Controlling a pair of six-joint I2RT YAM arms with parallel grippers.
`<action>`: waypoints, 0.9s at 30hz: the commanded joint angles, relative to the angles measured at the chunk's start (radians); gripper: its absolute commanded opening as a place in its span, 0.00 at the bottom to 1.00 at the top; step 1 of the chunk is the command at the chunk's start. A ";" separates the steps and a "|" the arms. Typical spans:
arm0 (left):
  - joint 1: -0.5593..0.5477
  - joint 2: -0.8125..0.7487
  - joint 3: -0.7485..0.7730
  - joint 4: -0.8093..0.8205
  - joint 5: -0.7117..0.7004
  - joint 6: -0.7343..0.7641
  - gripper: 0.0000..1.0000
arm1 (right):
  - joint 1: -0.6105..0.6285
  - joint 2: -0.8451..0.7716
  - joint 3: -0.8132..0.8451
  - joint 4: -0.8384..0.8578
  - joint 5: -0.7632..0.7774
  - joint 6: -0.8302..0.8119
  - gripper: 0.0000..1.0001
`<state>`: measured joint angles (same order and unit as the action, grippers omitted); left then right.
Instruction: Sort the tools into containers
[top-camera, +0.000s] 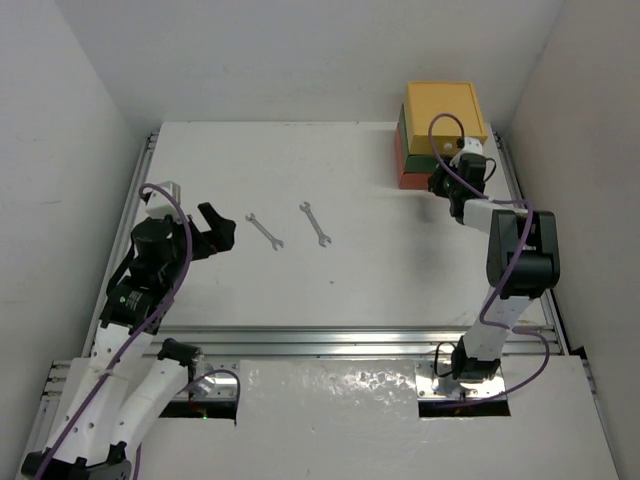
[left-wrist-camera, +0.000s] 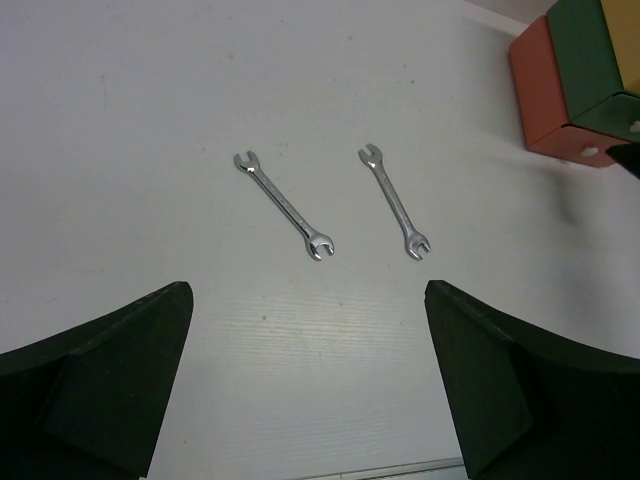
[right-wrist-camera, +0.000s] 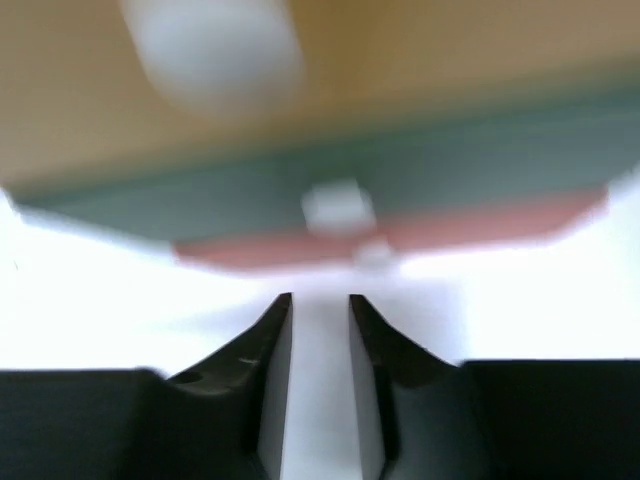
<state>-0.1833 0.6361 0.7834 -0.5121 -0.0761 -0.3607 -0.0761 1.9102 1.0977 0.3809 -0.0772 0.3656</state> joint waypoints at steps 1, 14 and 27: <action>0.008 -0.003 -0.001 0.052 0.013 0.019 1.00 | -0.016 -0.102 -0.133 0.165 -0.016 0.041 0.31; 0.005 -0.018 -0.003 0.053 0.027 0.019 1.00 | -0.034 0.036 -0.073 0.102 -0.085 -0.094 0.46; 0.004 -0.012 -0.003 0.055 0.045 0.023 1.00 | -0.059 0.141 -0.022 0.181 -0.164 -0.126 0.45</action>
<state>-0.1833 0.6289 0.7834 -0.5049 -0.0486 -0.3481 -0.1265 2.0357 1.0183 0.4797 -0.2146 0.2661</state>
